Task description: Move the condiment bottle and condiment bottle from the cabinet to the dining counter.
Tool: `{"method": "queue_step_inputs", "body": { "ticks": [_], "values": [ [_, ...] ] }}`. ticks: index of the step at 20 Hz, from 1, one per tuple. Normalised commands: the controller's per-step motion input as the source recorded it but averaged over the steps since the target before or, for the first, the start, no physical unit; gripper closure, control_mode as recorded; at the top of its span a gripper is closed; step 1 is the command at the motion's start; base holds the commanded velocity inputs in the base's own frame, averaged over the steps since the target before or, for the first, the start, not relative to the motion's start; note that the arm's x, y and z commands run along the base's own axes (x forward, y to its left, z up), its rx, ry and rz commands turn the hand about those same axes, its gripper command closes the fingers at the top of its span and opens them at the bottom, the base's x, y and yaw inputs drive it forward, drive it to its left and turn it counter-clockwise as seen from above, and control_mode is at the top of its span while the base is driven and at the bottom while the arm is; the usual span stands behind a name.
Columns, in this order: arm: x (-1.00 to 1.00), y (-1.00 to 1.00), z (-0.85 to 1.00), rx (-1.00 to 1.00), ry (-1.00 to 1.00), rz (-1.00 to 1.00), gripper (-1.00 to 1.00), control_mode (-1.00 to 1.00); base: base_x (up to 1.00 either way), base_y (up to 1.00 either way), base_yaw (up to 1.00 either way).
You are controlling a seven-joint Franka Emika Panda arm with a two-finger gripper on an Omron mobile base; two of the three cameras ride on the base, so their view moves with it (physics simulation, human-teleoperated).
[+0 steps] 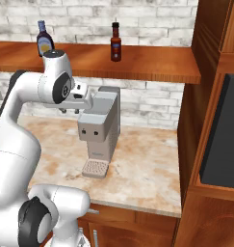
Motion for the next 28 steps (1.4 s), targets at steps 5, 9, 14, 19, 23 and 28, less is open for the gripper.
{"method": "queue_step_inputs", "body": {
  "ticks": [5,9,14,19,23,28],
  "values": [
    [-0.34,0.00,0.00,0.00,-0.13,0.00,-1.00,-1.00,0.00,0.00,0.00],
    [-0.67,0.02,0.17,0.00,-0.36,0.00,-1.00,-1.00,0.00,0.00,0.00],
    [-0.53,0.06,0.50,0.00,-0.33,0.00,-1.00,-1.00,0.00,0.00,0.00],
    [-0.33,0.16,0.77,0.00,-0.23,0.00,-1.00,-1.00,0.00,0.00,0.00],
    [-0.25,0.09,0.88,0.00,-0.10,0.00,-1.00,-1.00,0.00,0.00,0.00],
    [-0.16,0.12,0.81,0.00,-0.03,0.00,-1.00,-1.00,0.00,0.00,0.00]
  ]
}}
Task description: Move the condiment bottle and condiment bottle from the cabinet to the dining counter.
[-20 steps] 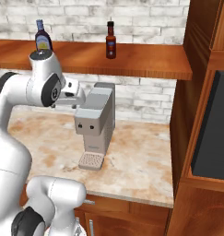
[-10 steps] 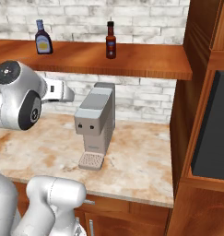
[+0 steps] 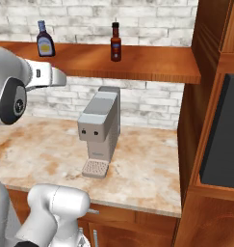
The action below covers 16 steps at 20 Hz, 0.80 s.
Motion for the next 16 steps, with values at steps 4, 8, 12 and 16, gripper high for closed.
{"method": "queue_step_inputs", "body": {
  "ticks": [4,8,12,16],
  "values": [
    [-0.08,0.21,0.61,0.05,0.01,0.00,-1.00,-1.00,0.00,0.00,0.00],
    [0.00,0.34,0.42,0.09,0.01,0.00,-1.00,-1.00,0.00,0.00,0.00],
    [0.03,0.44,0.19,0.06,0.00,0.00,-1.00,-1.00,0.00,0.00,0.00],
    [0.17,0.46,0.09,0.00,-0.03,0.00,-1.00,-1.00,0.00,0.00,0.00]
  ]
}}
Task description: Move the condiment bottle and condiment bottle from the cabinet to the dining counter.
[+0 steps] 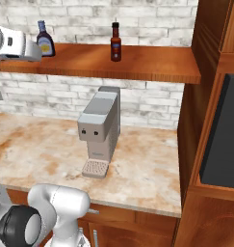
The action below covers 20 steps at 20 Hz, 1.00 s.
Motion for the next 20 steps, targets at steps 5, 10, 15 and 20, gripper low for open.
{"method": "queue_step_inputs", "body": {
  "ticks": [5,10,15,20],
  "values": [
    [0.36,0.39,0.11,0.00,-0.06,0.00,-1.00,-1.00,0.00,0.00,0.00],
    [0.54,0.28,0.16,0.00,-0.03,0.01,-1.00,-1.00,0.00,0.00,0.00],
    [0.54,0.06,0.26,-0.02,0.00,0.00,-1.00,-1.00,0.00,0.00,0.00],
    [0.49,0.06,0.18,-0.05,0.00,0.00,-1.00,-1.00,0.00,0.00,0.00]
  ]
}}
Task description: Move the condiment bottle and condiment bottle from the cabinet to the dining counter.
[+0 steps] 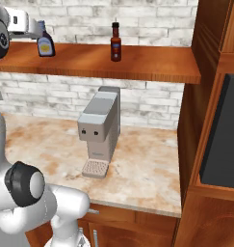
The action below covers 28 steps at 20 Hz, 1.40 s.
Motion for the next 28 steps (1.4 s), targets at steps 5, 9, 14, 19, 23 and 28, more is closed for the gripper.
{"method": "queue_step_inputs", "body": {
  "ticks": [5,9,14,19,23,28],
  "values": [
    [0.45,0.15,0.02,-0.02,-0.01,0.02,-1.00,-1.00,0.00,0.00,0.00],
    [0.48,0.11,0.00,-0.02,-0.03,0.03,-1.00,-1.00,0.00,0.00,0.00],
    [0.42,0.06,0.00,-0.03,-0.07,0.03,-1.00,-1.00,0.00,0.00,0.00],
    [0.50,0.05,0.00,-0.02,-0.03,0.01,-1.00,-1.00,0.00,0.00,0.00],
    [0.47,0.04,0.00,-0.02,0.00,0.00,-1.00,-1.00,0.00,0.00,0.00],
    [0.33,0.04,0.00,-0.01,0.00,0.00,-1.00,-1.00,0.00,0.00,0.00]
  ]
}}
